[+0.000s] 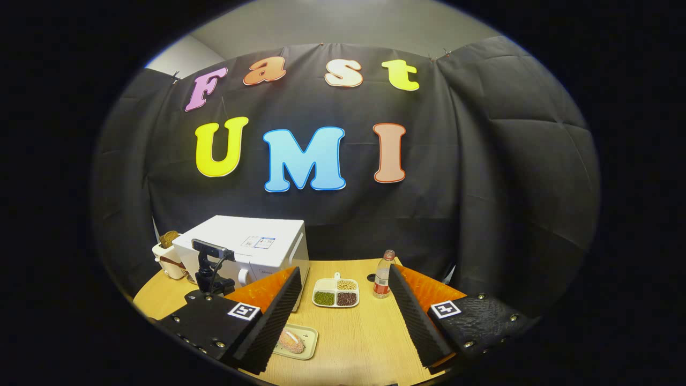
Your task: Open the microwave oven with the left hand, put the food in, and close the microwave oven.
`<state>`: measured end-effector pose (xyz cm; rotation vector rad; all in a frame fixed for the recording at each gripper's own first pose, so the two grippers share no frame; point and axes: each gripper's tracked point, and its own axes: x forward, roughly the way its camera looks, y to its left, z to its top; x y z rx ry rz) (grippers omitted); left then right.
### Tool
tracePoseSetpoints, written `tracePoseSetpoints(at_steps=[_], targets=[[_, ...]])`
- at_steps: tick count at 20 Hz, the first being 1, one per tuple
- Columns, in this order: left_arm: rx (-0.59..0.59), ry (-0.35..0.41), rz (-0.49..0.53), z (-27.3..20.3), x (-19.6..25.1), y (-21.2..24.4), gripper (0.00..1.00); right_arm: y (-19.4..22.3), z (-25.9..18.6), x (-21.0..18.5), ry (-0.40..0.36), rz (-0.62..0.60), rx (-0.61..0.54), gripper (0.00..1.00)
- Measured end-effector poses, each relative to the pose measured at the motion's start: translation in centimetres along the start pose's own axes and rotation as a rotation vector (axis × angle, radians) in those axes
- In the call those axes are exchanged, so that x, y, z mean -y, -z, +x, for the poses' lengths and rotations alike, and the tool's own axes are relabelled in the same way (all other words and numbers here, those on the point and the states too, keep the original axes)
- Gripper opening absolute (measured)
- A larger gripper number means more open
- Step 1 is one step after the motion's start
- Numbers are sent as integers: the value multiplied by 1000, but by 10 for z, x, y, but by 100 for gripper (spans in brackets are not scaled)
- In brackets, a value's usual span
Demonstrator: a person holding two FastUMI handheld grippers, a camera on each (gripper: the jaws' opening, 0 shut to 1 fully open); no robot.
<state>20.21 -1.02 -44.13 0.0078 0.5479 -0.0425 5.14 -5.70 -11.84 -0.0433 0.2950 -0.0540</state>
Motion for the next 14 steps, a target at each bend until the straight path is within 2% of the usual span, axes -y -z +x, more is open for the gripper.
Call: tracePoseSetpoints(at_steps=[1, 2, 3, 5, 7, 9, 14], targets=[[-5, -1, 3, -1, 0, 0, 17, 1, -1, 1, 1, 9, -2, 100], [-9, -4, 6, -2, 0, 0, 18, 2, -2, 3, 1, 18, -5, 100], [-16, -2, 10, -3, 1, 1, 14, 2, -3, 4, 2, 23, -4, 100], [-44, -7, -7, -21, 0, 11, 12, 1, -5, 8, 6, 26, 0, 100], [-12, -18, 37, -56, -5, 23, 14, 5, -8, 12, 14, 13, 0, 99], [-13, -14, 29, -85, -11, 37, 14, 13, -8, 4, -10, 18, -14, 100], [-40, 0, 41, -116, -22, 50, 16, 16, -7, -29, -88, 16, -27, 100]])
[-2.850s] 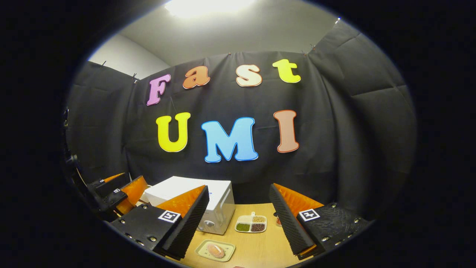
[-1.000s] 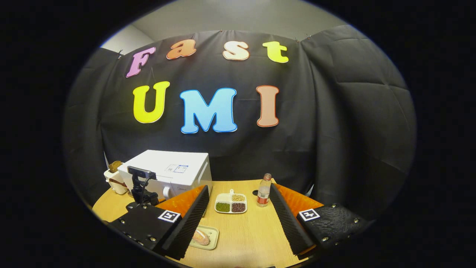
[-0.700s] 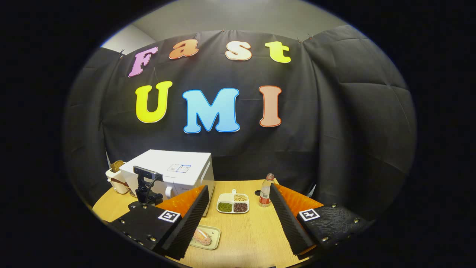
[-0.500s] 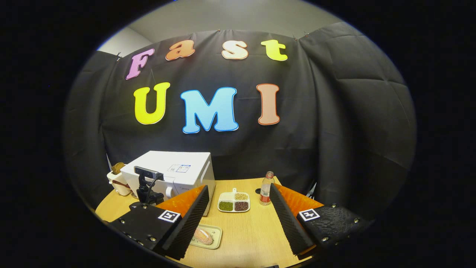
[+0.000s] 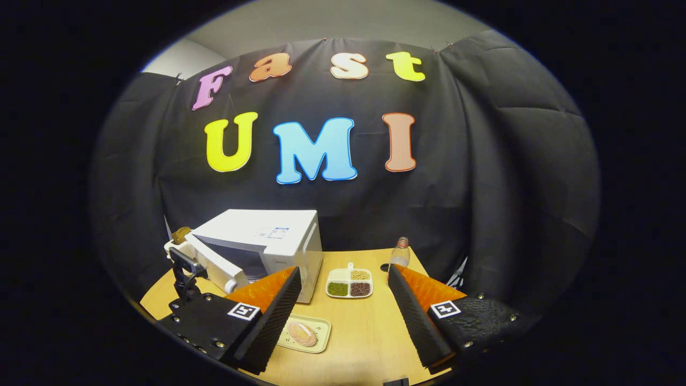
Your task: Open the microwave oven with the left hand, put the food in, and close the microwave oven.
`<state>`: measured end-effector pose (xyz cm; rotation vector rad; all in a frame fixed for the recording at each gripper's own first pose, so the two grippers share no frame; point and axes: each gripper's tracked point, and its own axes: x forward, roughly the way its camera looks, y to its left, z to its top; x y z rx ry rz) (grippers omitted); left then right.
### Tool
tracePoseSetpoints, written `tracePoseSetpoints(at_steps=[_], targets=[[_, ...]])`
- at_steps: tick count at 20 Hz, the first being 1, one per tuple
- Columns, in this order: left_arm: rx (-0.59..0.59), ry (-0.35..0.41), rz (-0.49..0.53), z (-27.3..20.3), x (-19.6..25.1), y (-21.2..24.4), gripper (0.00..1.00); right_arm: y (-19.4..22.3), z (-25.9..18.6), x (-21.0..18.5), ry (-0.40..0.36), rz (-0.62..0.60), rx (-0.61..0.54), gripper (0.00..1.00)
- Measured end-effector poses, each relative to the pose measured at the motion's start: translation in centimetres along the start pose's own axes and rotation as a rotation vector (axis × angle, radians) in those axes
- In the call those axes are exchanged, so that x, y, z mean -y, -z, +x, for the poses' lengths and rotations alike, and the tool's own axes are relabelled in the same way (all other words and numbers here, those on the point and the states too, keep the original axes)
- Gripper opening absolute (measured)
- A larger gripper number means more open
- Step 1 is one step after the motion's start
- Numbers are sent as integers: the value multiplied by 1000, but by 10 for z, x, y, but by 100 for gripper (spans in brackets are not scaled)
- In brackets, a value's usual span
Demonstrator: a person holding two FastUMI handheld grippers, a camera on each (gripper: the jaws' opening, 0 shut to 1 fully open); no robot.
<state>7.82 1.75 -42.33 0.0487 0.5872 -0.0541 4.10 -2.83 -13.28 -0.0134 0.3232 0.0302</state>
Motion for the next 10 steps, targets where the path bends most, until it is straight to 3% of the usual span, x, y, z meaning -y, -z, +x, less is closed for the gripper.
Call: tracePoseSetpoints(at_steps=[10], targets=[[-32, 27, 26, -65, -36, 32, 14, -7, 2, -54, -105, -28, 26, 100]])
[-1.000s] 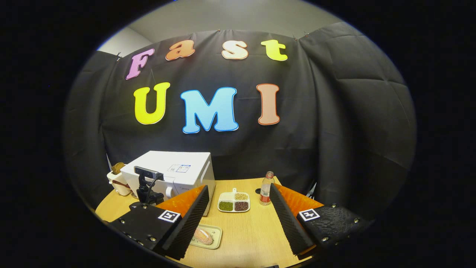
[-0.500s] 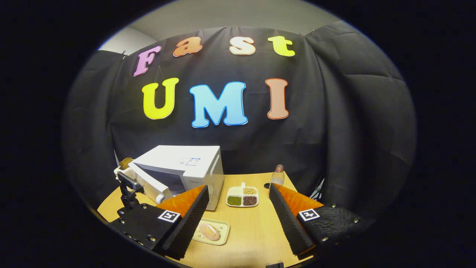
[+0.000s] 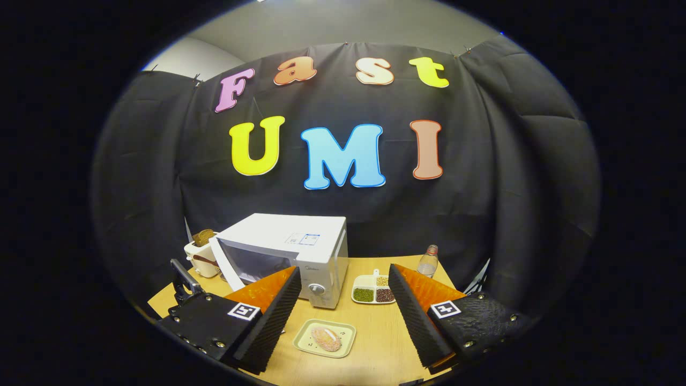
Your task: Open the microwave oven with the left hand, put the food in, and close the microwave oven.
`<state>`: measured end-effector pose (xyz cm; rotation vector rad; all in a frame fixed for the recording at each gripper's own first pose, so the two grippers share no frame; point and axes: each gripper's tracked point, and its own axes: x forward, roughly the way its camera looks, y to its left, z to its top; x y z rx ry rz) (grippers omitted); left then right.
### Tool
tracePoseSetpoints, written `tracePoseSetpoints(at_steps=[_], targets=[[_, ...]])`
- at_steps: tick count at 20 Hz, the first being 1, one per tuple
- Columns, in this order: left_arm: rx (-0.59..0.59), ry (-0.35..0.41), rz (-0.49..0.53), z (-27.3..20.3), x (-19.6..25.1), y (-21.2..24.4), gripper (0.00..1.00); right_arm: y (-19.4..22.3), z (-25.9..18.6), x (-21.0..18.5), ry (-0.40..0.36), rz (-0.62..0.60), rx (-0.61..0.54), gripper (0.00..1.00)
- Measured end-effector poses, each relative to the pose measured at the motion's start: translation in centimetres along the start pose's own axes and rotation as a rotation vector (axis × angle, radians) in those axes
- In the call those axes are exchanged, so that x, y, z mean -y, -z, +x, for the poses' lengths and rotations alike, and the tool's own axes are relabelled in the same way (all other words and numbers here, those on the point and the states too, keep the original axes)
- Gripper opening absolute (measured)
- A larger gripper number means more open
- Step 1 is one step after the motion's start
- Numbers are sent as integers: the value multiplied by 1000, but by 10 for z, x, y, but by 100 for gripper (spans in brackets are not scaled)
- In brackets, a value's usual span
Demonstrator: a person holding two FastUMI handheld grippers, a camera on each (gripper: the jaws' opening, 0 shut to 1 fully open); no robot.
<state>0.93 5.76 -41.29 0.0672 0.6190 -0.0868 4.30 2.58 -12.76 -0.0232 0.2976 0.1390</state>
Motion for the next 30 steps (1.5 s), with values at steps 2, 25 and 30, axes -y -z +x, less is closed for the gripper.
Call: tracePoseSetpoints(at_steps=[2, 25, 30], targets=[[-1, 15, -21, -16, -11, 8, 14, -1, 2, -11, -19, -8, 2, 100], [-146, 129, 150, -132, -213, 85, 14, 14, 10, -138, -99, -67, -27, 100], [-142, 101, 124, -137, -236, 88, 13, 17, 16, -157, -132, -107, -39, 99]])
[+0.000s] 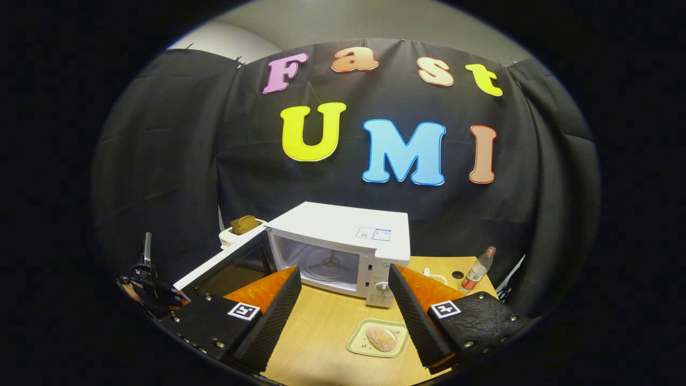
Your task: Open the microwave oven with the left hand, put the food in, and close the microwave oven.
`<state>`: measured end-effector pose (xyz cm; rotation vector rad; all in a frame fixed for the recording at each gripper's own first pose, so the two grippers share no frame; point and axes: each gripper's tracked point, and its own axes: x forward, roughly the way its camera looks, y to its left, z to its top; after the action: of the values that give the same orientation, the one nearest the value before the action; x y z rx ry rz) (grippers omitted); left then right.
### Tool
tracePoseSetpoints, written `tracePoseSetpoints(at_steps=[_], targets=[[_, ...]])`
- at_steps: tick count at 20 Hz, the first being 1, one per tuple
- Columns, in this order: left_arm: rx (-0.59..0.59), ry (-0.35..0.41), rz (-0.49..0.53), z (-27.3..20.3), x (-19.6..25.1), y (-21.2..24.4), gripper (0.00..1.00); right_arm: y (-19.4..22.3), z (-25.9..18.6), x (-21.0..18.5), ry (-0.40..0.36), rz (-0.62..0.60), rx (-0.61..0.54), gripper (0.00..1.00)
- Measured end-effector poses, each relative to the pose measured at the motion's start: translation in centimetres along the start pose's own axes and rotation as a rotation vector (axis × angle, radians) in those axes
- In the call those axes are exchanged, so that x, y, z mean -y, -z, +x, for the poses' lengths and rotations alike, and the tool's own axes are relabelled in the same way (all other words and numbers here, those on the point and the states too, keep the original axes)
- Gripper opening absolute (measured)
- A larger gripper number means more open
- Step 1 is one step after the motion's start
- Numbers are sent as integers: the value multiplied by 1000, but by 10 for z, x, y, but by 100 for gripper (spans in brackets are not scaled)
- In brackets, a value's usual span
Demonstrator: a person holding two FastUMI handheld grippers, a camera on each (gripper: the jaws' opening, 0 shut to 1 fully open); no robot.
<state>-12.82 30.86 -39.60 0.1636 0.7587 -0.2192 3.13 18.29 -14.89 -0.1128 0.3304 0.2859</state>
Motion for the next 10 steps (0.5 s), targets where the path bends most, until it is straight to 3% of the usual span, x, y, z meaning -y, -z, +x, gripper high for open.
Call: tracePoseSetpoints(at_steps=[4, 6, 7, 10], targets=[[19, 20, 14, 1, 3, -2, 14, -1, 4, -7, -11, -7, -6, 100], [12, 74, -26, 0, 10, 3, 21, 1, 4, -5, -7, -11, -10, 100], [12, 81, -42, -3, 7, 5, 19, 0, 5, -3, -1, -12, -8, 100], [9, 56, -61, -14, -5, 8, 80, 5, 8, 4, 4, -9, -10, 100]])
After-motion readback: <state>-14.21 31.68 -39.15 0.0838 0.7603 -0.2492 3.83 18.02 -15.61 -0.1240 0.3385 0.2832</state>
